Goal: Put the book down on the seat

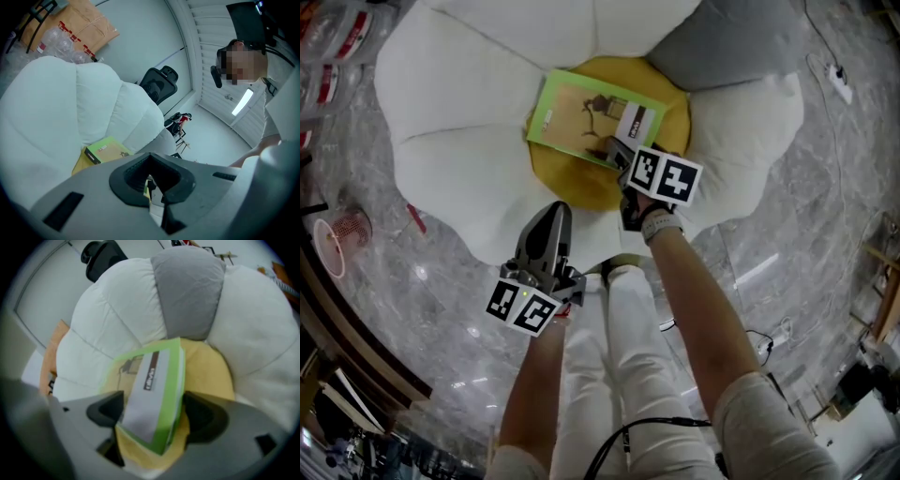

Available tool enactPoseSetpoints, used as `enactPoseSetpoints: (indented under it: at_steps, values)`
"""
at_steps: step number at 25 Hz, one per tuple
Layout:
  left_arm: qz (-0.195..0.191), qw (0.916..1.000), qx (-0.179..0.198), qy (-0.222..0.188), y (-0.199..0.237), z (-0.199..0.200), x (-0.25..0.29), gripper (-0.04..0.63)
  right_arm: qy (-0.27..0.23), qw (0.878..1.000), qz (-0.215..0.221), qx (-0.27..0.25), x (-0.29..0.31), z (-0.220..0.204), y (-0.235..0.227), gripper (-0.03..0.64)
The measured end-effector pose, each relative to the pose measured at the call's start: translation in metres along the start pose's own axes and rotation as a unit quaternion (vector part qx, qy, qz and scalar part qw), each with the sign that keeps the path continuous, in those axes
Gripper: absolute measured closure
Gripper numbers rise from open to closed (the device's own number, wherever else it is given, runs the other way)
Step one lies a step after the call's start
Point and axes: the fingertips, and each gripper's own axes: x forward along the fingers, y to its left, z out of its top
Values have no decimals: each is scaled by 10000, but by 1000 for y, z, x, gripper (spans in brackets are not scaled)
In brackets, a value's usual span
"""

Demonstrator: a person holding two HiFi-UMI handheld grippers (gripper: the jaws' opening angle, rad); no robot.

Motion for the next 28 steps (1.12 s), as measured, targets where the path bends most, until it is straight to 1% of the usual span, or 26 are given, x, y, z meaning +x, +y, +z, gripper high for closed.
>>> enactPoseSetpoints:
  at_steps: [2, 5, 13, 17, 21, 23, 25, 28]
  values:
    - [13, 10000, -3, -25, 2, 2, -1, 574, -28, 9998, -135, -113, -2, 0, -6, 215]
    - [39, 10000, -26, -16, 2, -1, -5, 574, -43, 10000, -56, -24, -6, -4, -15, 213]
    - [58, 9999, -27, 87, -3, -14, -10, 574, -170, 9998, 1, -39, -27, -8, -28, 213]
    - [18, 10000, 9, 90, -9, -15, -7, 574, -262, 9996, 94, -25, -39, -9, -32, 213]
    - [-26, 9999, 58, 86, -20, -12, -6, 574, -187, 9990, 397, -123, -52, -17, -21, 215]
    - [-39, 9999, 62, 84, -26, -12, -6, 574, 12, 9981, 496, -351, -58, -26, -15, 216]
    - [-60, 9999, 77, 94, -31, -10, -4, 574, 186, 9956, 539, -737, -66, -34, -11, 218]
    - [-110, 9998, 145, 97, -39, -4, 0, 574, 248, 9899, 658, -1229, -79, -39, -2, 237]
